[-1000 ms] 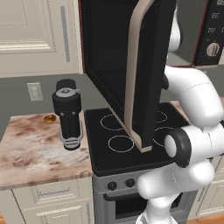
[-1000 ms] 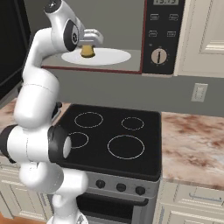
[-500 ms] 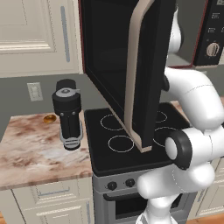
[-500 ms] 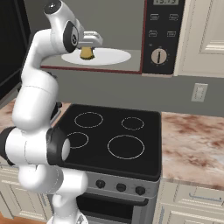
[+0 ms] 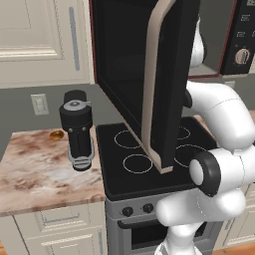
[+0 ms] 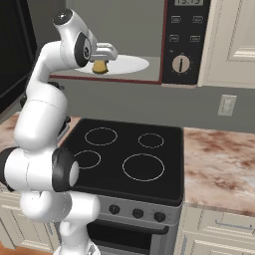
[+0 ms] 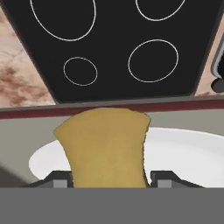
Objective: Place the sponge inside the microwave to prepare for sanitizing.
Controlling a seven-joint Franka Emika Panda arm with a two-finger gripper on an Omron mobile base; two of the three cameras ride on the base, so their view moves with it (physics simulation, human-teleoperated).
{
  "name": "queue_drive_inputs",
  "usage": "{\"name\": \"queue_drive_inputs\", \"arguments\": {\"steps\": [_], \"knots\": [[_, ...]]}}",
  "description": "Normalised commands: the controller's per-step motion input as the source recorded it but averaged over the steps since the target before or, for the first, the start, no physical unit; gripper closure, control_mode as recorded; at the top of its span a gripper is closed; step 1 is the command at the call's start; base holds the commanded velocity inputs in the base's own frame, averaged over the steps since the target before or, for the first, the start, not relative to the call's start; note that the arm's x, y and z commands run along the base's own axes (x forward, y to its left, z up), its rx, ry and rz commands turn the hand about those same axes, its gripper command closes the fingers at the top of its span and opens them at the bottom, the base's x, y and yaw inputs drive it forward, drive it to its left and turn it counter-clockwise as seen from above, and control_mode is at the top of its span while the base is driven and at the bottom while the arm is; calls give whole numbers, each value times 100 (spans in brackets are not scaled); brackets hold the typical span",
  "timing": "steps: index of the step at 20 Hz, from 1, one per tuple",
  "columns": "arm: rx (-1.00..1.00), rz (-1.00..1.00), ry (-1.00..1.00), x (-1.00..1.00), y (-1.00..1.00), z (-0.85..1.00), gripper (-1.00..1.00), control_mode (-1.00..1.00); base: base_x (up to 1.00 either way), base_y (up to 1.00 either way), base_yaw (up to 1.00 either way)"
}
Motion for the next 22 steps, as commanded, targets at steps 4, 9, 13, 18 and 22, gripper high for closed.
{"name": "queue_drive_inputs", "arguments": {"steps": [4, 9, 13, 18, 22], "knots": [[0, 0, 0, 16, 0, -7, 100, -100, 0, 0, 0], [0, 0, 0, 25, 0, 0, 100, -100, 0, 0, 0], [0, 0, 3, 34, 0, 0, 100, -100, 0, 0, 0], [0, 0, 11, 41, 0, 0, 100, -100, 0, 0, 0], [0, 0, 11, 44, 0, 0, 100, -100, 0, 0, 0]]}}
